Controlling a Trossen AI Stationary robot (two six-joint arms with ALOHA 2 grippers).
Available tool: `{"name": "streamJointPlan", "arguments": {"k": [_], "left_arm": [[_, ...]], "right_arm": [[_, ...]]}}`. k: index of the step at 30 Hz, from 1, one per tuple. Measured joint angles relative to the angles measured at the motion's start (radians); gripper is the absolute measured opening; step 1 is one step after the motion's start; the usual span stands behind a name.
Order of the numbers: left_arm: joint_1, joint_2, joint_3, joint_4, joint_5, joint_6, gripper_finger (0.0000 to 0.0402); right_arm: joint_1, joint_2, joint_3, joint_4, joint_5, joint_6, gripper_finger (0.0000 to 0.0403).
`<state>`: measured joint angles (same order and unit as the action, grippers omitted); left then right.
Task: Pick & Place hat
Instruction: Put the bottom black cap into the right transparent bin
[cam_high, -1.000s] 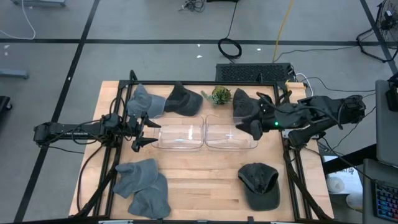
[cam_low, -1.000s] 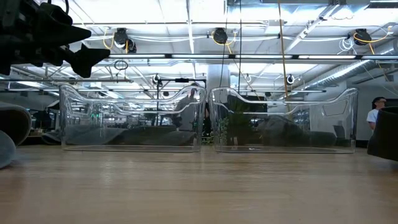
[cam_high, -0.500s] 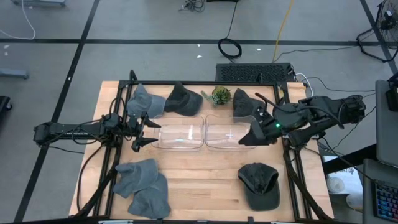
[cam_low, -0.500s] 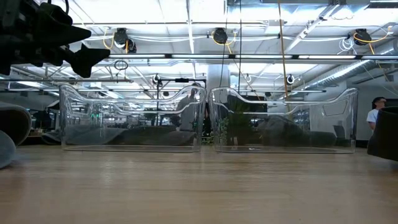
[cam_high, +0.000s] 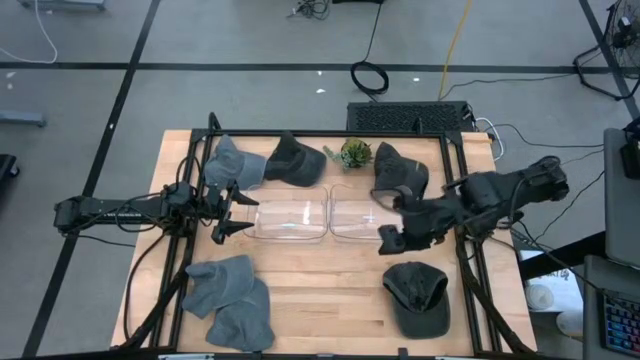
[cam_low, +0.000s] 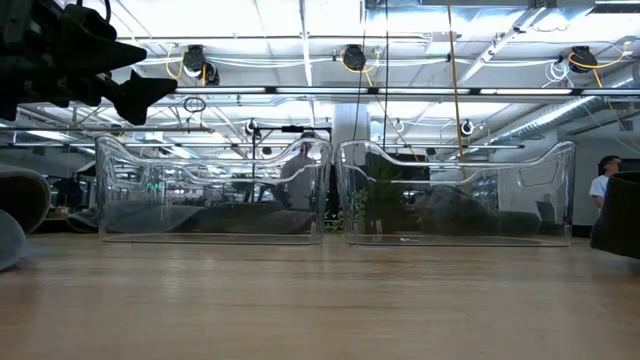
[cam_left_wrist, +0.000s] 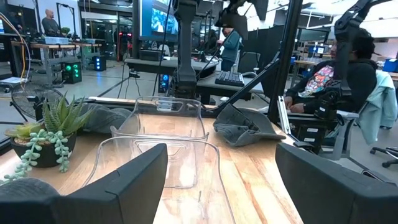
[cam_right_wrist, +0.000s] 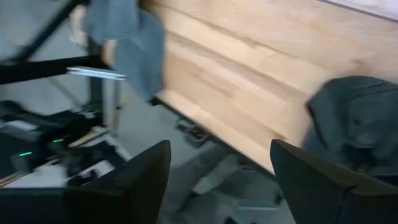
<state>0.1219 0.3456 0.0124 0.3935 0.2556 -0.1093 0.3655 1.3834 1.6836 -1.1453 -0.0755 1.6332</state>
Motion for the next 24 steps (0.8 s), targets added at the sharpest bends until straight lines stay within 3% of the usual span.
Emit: {"name": "streamJointPlan", "arguments": {"k": [14,24], "left_arm": [[0.000,0.000,0.000,0.000,0.000,0.000,0.0306],[0.000,0.000,0.000,0.000,0.000,0.000,0.0306]], "right_arm": [[0.158,0.290,0.307,-0.154,0.129,0.068,0.0264],[0.335,0.439,0.455,-0.309,0.130,0.261,0.0264]]}}
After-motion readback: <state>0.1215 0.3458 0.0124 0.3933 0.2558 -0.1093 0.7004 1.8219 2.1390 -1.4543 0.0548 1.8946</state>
